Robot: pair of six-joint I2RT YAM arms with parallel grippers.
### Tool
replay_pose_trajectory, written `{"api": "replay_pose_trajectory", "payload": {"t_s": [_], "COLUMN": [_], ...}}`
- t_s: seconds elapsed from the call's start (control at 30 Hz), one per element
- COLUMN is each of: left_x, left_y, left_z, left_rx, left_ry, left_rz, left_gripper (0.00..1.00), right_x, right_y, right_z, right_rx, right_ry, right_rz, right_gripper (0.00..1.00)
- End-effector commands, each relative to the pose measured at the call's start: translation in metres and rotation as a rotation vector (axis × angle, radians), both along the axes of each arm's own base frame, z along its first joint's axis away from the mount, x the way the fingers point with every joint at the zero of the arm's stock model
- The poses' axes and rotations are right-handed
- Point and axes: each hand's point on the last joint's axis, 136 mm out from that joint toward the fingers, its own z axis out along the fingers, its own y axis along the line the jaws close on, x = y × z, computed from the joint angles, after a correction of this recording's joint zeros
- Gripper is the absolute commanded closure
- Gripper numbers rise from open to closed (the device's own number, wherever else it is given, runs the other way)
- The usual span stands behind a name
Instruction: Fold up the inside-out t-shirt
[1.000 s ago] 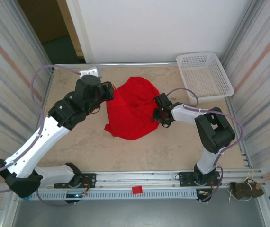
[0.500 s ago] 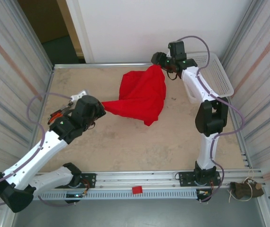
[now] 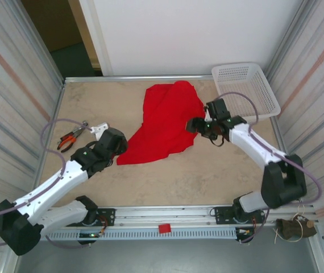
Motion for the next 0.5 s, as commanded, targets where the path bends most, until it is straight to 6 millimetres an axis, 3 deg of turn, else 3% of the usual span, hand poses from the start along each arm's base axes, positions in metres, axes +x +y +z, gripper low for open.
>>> {"api": "replay_pose_trajectory", "payload": {"t_s": [0.0, 0.13, 0.33, 0.47], "left_x": [0.0, -0.002, 0.008, 0.012], "left_y": [-0.02, -0.06, -0.122, -0.138], "left_z": [0.004, -0.024, -0.068, -0.094], "left_rx": [0.189, 0.182, 0.245, 0.276], "left_ry": [-0.028, 0.067, 0.159, 0.212], "left_rz": [-0.324, -0.544, -0.729, -0.752], "left_gripper": [0.32, 0.29, 0.3, 0.34], "right_x": [-0.018, -0.022, -0.011, -0.01], "right_y": [-0.014, -0.02, -0.017, -0.021], "right_z": [-0.004, -0.016, -0.024, -0.025], "right_rx": [-0.054, -0.06, -0.042, -0.032], "right_ry": [-0.018, -0.003, 0.024, 0.03], "right_rz": [-0.014, -0.035, -0.04, -0.055], "right_gripper": [0.24, 0.24, 0.26, 0.26]}}
